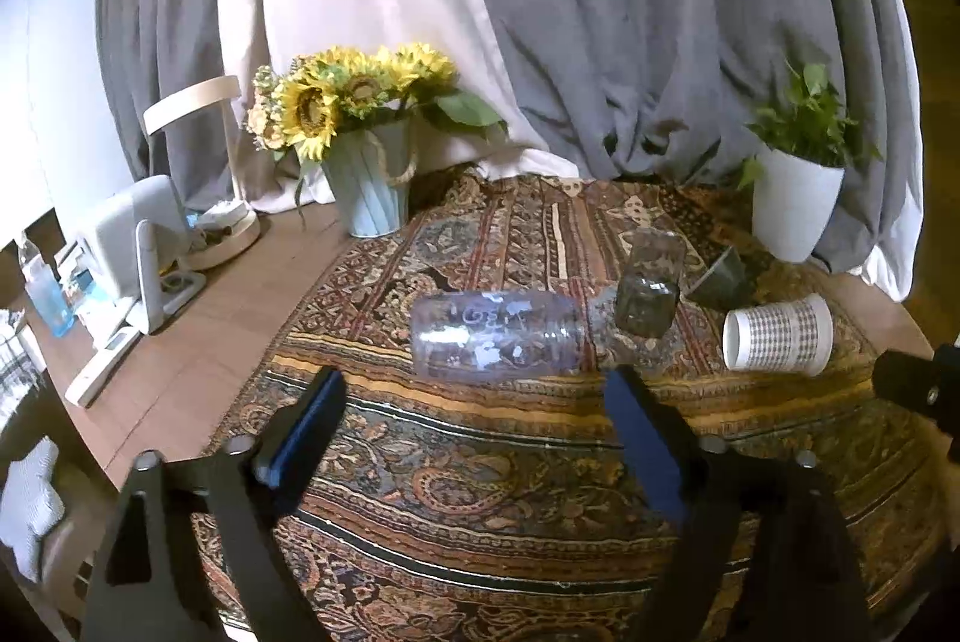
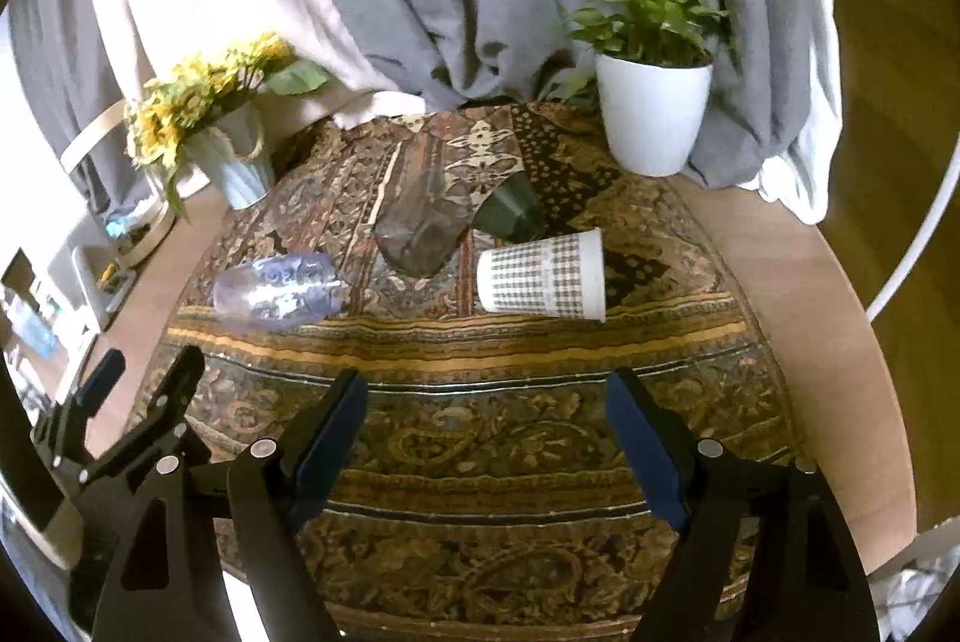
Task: Flip cup upside down
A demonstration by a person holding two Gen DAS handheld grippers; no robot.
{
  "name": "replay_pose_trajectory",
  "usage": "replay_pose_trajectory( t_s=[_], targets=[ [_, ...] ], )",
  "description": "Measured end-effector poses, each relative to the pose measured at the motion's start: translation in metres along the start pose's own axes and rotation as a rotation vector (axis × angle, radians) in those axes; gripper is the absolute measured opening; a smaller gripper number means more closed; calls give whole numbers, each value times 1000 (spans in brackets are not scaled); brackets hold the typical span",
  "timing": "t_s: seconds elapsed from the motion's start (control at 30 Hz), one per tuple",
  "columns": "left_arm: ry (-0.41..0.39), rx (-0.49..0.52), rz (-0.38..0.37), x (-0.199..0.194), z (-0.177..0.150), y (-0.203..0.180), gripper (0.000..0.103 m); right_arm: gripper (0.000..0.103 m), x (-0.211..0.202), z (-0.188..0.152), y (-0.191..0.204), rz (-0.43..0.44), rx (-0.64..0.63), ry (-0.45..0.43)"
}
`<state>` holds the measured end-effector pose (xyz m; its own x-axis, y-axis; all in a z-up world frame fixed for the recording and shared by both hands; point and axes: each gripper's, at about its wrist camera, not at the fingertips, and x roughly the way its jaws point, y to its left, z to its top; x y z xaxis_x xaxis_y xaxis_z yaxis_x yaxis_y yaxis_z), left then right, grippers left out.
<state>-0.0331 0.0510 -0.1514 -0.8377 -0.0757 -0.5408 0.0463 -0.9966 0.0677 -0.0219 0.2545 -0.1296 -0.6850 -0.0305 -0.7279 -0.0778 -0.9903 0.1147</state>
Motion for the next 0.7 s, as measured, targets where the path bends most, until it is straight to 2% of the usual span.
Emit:
replay_pose_trajectory(
  t_s=[0.03,0.07,0.27,0.7],
  targets=[
    [-13,-4,4,-4,4,1,102,81,-1,1,1,4,-5,-6],
    [-26,-5,11,-7,7,1,103,81,-2,2,2,8,-7,-14],
    [-128,37,82,-31,24,-1,103,83,-12,9,5,25,-12,-77],
    [-225,48,58,-57,37,-7,103,87,-43,15,12,3,-64,-211]
  ],
)
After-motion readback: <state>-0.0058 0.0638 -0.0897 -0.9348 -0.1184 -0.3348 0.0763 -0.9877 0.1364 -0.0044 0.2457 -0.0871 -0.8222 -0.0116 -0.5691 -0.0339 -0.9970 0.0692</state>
